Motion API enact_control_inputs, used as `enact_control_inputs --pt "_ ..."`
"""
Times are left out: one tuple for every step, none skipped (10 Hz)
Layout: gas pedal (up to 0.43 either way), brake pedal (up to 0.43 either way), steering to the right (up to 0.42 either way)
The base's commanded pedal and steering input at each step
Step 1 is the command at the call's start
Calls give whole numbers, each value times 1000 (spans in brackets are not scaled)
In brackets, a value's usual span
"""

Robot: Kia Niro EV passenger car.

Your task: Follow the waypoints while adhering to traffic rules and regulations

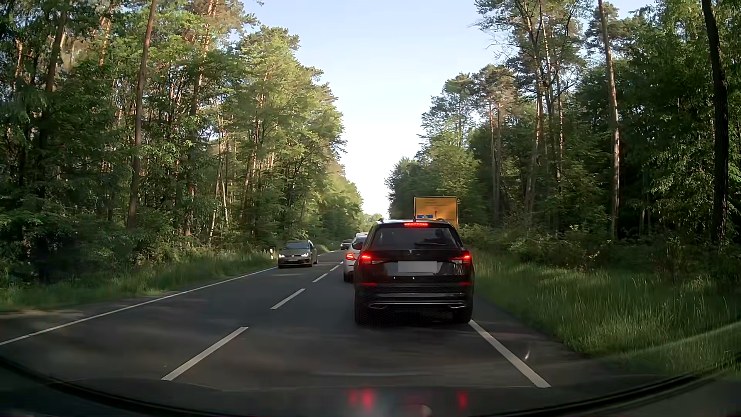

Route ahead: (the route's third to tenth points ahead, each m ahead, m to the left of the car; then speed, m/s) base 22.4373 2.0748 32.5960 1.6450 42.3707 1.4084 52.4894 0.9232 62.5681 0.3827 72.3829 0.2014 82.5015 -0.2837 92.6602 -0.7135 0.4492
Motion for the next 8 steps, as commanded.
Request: enact_control_inputs --pt "0 0 30" --pt "0 0 29" --pt "0 0 28" --pt "0 0 28" --pt "0 0 28" --pt "0 0 28" --pt "0 0 28" --pt "0 0 28"
